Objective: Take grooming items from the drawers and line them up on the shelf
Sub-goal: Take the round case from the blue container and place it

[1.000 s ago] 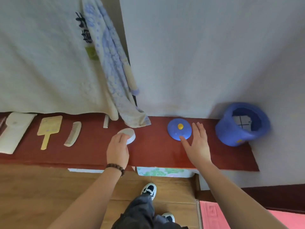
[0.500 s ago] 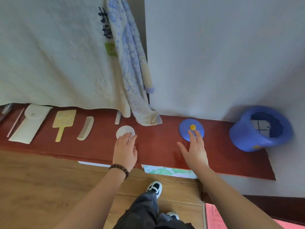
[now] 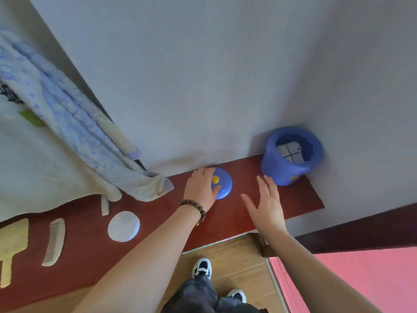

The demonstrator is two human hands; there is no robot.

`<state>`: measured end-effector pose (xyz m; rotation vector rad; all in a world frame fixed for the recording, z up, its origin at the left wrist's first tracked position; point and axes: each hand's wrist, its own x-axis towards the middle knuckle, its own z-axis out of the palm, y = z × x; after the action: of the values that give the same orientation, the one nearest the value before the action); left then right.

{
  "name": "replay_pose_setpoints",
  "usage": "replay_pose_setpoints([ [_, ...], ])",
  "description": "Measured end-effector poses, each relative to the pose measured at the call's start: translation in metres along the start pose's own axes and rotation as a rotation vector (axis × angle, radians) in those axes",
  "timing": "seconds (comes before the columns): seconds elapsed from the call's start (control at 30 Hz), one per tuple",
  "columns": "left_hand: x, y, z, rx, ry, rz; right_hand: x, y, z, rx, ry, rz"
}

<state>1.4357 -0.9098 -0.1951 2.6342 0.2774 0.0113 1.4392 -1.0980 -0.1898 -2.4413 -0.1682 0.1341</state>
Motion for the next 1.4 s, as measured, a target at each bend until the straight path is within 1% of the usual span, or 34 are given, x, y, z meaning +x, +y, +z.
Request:
replay_pose_setpoints([
  [0.07, 0.01, 0.002, 0.007, 0.025, -0.065, -0.02, 0.001, 0.005, -0.009, 0.011, 0.039, 0.036],
  [0.13, 0.016, 0.001, 0.013, 0.046, -0.092, -0.037, 0.002, 0.011, -0.017, 0.017, 0.063, 0.074],
  [0.27, 0.028, 0.0, 0.018, 0.03, -0.097, -0.053, 0.006, 0.018, -0.032, 0.028, 0.122, 0.137],
  [0.33, 0.033, 0.004, 0.015, 0.029, -0.09, -0.03, 0.01, 0.02, -0.038, 0.037, 0.153, 0.17],
  [0.4, 0.035, 0.017, 0.007, -0.048, -0.024, 0.023, 0.015, 0.021, -0.044, 0.037, 0.222, 0.173],
  [0.53, 0.049, 0.07, -0.026, -0.252, 0.193, 0.206, 0.029, 0.024, -0.06, 0.081, 0.386, 0.229],
  [0.63, 0.069, 0.107, -0.046, -0.305, 0.266, 0.295, 0.042, 0.028, -0.072, 0.114, 0.443, 0.242],
  [0.7, 0.081, 0.123, -0.048, -0.299, 0.25, 0.339, 0.05, 0.03, -0.077, 0.135, 0.44, 0.231],
  [0.9, 0.099, 0.158, -0.032, -0.194, 0.138, 0.436, 0.071, 0.035, -0.08, 0.236, 0.351, 0.163],
  [1.0, 0.107, 0.171, -0.023, -0.155, 0.087, 0.442, 0.074, 0.04, -0.081, 0.25, 0.32, 0.154],
  [1.17, 0.112, 0.182, -0.008, -0.076, -0.004, 0.472, 0.076, 0.045, -0.079, 0.266, 0.321, 0.157],
  [1.27, 0.115, 0.184, -0.003, -0.035, -0.014, 0.493, 0.076, 0.047, -0.08, 0.249, 0.316, 0.156],
  [1.4, 0.119, 0.189, 0.004, -0.06, -0.034, 0.495, 0.077, 0.047, -0.079, 0.239, 0.316, 0.171],
])
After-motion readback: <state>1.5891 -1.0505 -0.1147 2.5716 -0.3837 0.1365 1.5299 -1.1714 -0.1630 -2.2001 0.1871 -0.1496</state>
